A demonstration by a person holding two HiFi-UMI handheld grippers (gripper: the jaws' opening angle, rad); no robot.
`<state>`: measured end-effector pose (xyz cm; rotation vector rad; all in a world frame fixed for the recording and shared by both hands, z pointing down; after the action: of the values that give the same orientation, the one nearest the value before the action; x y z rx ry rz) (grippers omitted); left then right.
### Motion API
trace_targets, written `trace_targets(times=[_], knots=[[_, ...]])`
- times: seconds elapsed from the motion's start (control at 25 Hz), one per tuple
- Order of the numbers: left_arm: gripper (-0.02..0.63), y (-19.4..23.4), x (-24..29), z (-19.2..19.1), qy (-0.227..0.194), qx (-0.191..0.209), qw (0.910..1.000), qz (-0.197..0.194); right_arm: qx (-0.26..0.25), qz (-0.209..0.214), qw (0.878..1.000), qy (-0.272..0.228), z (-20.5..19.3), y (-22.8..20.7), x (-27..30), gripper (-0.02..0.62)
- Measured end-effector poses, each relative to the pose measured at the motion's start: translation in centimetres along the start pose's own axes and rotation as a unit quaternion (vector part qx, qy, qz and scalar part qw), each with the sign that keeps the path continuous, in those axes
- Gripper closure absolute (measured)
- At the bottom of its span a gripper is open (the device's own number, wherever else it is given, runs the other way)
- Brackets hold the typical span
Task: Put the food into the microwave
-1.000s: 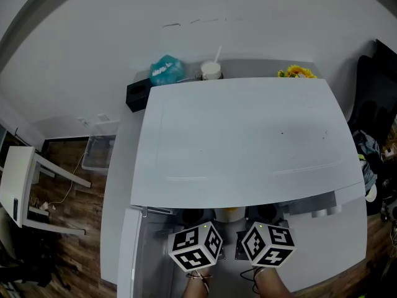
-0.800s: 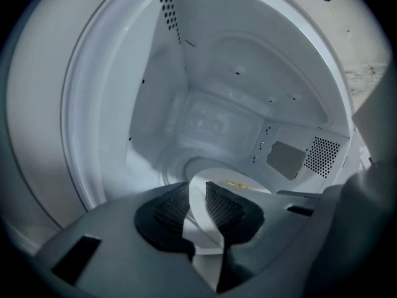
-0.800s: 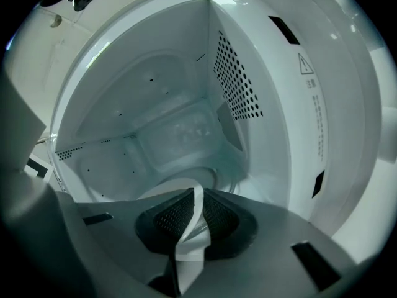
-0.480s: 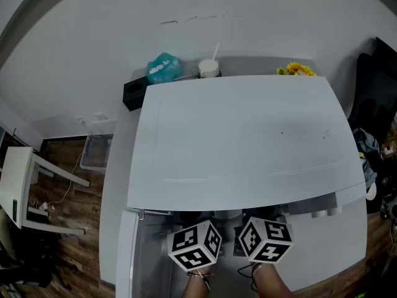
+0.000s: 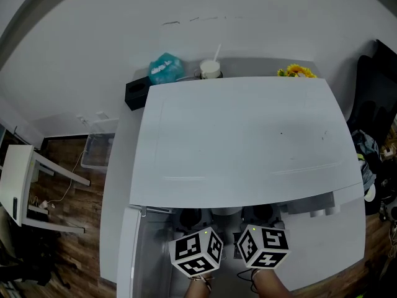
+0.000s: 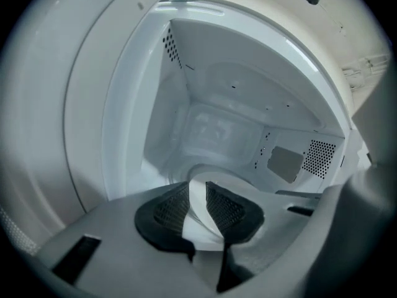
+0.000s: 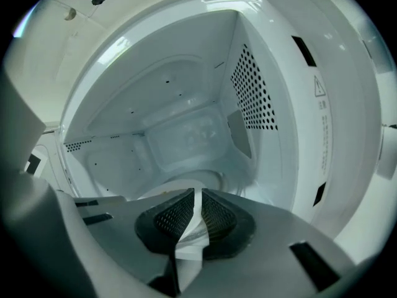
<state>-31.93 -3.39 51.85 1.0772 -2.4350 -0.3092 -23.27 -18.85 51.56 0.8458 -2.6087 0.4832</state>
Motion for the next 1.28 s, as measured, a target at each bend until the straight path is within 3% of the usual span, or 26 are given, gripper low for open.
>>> trace_targets(times=[0.48,0.8,1.28], knots=[[0.522,-3.1,-5.6,-1.2,0.042,-0.017,0.9989,-0.011,-0.043,0.049,0.998,0.016,0.2,-1.3,-5.2,0.553],[0.597,-6.4,-10.1,-1.5,0.084,0.003,0.9957,-0.038,-0.059,0.089,0.993,0.054,1.2,-1.9,-10.3,0.577],[0.603,-12.1,-16.3,1.7,0.071,0.032,0.9943,-0.073,-0.108,0.12,0.986,0.039,3.3,-2.9,-18.2,0.577]])
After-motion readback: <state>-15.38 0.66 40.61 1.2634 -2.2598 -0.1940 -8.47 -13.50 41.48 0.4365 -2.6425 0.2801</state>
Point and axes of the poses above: the fingertips, and each gripper's own axes: x forward along the fingers, y to its left, z out of its top, the point moved 10 cm from there along -x, backward along the fingers, and after that the axes turned 14 degrees about -z, right-handed, at the moved point
